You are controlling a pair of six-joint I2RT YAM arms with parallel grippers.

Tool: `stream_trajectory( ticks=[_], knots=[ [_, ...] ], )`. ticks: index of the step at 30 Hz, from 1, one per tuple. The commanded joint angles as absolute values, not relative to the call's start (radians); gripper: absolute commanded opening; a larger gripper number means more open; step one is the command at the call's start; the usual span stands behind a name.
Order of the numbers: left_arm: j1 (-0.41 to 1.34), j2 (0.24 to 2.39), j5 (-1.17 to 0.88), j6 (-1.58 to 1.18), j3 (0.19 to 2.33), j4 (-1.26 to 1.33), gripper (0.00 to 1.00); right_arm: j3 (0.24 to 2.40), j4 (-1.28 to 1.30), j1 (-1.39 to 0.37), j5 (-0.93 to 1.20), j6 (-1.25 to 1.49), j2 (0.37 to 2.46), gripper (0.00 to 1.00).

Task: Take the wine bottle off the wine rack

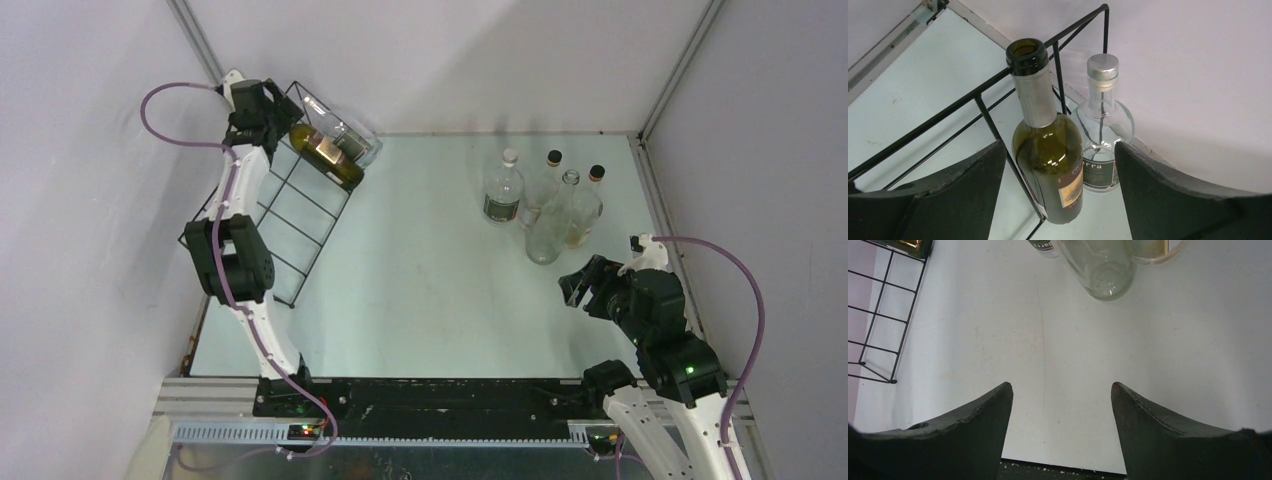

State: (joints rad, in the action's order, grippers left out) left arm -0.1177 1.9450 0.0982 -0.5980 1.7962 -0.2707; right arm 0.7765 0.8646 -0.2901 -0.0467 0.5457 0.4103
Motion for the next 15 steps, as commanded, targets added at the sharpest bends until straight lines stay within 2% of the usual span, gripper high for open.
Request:
stream_trajectory(
  ticks=[1,7,15],
  knots=[
    [-0.12,1.973,0.089,-0.598,1.858,-0.223,0.86,0.776,0.831,-0.288,-0.071,0.544,0.421,0.75],
    [-0.121,2.023,0.074,-0.616,1.875,-0.197,0.81,0.776,0.831,-0.288,-0.081,0.543,0.433,0.75],
    [-0.122,2.067,0.078,-0.603,1.886,-0.186,0.8,0.776,0.829,-0.288,-0.08,0.54,0.453,0.75]
  ],
)
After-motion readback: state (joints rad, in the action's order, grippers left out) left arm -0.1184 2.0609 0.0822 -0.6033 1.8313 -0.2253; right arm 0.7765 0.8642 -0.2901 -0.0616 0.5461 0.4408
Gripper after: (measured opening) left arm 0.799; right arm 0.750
